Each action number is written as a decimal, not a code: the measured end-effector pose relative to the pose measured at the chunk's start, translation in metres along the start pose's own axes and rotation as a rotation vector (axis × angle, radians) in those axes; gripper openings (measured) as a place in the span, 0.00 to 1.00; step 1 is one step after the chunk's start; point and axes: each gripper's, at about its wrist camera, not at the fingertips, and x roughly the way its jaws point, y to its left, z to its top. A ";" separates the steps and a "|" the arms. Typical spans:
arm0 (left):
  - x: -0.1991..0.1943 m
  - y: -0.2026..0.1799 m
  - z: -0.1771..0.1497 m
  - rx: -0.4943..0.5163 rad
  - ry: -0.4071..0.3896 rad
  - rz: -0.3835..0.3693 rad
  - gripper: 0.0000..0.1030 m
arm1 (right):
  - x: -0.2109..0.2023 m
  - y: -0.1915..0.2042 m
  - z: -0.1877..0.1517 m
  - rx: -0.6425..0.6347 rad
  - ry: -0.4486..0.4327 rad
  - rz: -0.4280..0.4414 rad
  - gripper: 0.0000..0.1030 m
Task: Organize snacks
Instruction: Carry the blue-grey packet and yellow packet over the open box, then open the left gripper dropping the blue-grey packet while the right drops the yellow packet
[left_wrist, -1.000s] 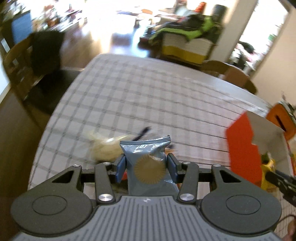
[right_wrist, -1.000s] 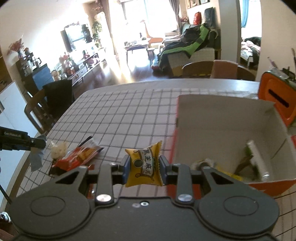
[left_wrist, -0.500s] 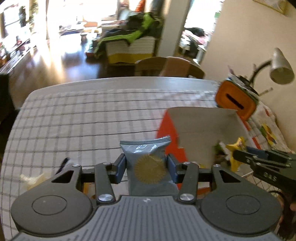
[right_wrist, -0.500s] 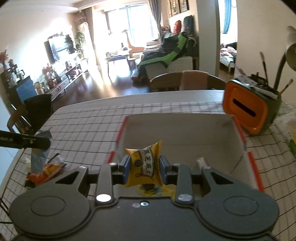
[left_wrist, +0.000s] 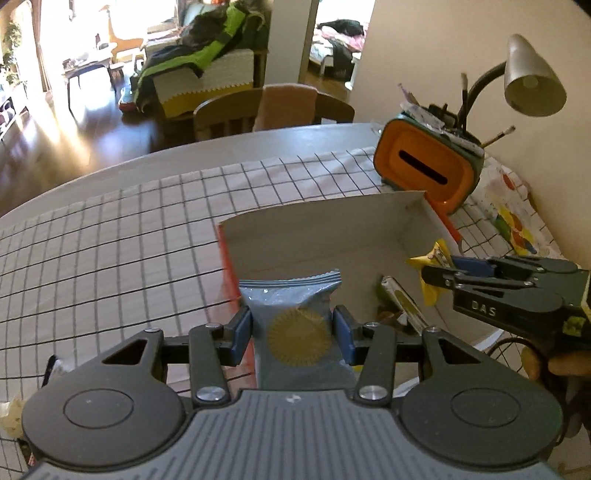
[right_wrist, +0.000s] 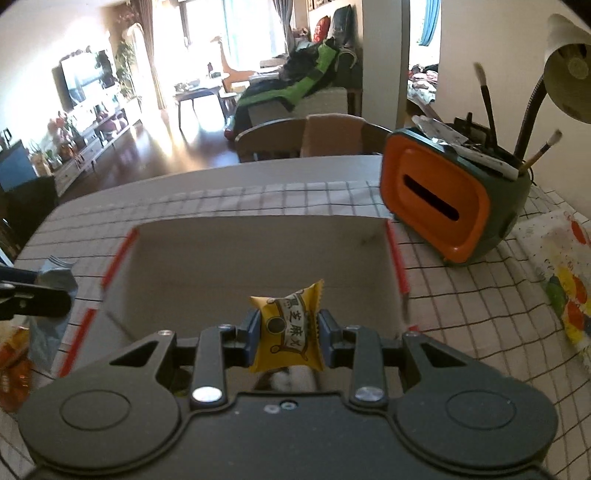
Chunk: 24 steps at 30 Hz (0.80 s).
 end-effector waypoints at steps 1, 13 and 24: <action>0.004 -0.003 0.003 0.004 0.010 -0.005 0.45 | 0.004 -0.002 0.001 -0.003 0.003 -0.003 0.31; 0.074 -0.022 0.023 0.017 0.183 0.039 0.45 | 0.045 -0.011 0.016 -0.070 0.075 0.041 0.31; 0.119 -0.031 0.021 0.087 0.329 0.081 0.45 | 0.068 0.003 0.020 -0.144 0.179 0.092 0.31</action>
